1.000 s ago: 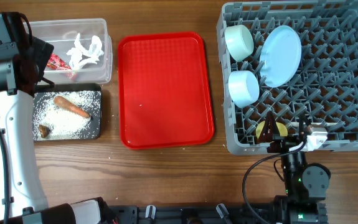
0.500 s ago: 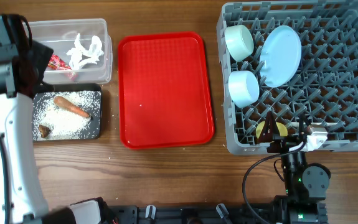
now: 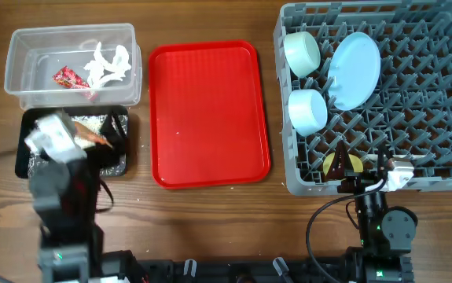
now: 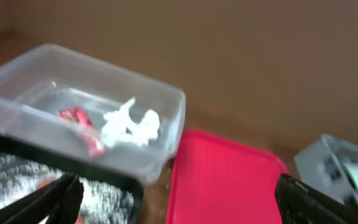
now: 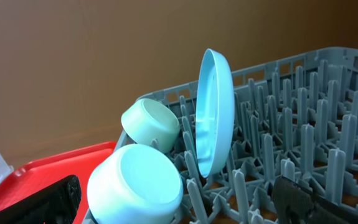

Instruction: Sort waste into correct bins and load items into the dishwasher rack

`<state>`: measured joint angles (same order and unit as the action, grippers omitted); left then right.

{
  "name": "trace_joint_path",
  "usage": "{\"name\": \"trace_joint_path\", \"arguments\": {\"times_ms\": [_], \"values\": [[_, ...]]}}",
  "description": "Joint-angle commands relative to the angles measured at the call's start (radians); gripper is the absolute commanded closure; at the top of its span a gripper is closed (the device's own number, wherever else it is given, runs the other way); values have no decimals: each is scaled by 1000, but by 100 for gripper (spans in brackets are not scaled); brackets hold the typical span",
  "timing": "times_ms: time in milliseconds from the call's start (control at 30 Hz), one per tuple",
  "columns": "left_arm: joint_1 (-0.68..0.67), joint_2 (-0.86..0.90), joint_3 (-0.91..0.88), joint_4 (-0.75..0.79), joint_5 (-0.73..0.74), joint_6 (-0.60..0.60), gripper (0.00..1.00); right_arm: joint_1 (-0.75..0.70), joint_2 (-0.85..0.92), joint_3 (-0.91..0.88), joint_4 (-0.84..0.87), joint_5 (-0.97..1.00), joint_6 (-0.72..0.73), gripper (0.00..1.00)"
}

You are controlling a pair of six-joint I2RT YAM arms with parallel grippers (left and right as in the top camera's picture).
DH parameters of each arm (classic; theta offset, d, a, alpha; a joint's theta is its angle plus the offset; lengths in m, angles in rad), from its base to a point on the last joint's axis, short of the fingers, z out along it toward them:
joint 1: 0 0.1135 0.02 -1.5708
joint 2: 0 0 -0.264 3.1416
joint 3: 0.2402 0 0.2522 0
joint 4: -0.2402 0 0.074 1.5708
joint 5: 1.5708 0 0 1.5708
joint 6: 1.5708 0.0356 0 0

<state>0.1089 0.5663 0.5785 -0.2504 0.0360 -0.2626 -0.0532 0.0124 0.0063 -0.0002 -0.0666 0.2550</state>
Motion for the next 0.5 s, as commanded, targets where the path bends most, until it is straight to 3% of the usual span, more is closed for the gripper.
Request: {"name": "trace_joint_path", "arguments": {"times_ms": [0,67,200,467], "values": [[-28,-235,-254,100,29,50,0,0,-9,-1,3,14,-18,0],[-49,-409,-406,127,23,49,0,0,-9,-1,3,14,-18,0],[-53,-543,-509,127,23,38,0,0,-9,-1,3,14,-18,0],[-53,-563,-546,121,23,39,0,0,-9,-1,3,14,-18,0]]}}
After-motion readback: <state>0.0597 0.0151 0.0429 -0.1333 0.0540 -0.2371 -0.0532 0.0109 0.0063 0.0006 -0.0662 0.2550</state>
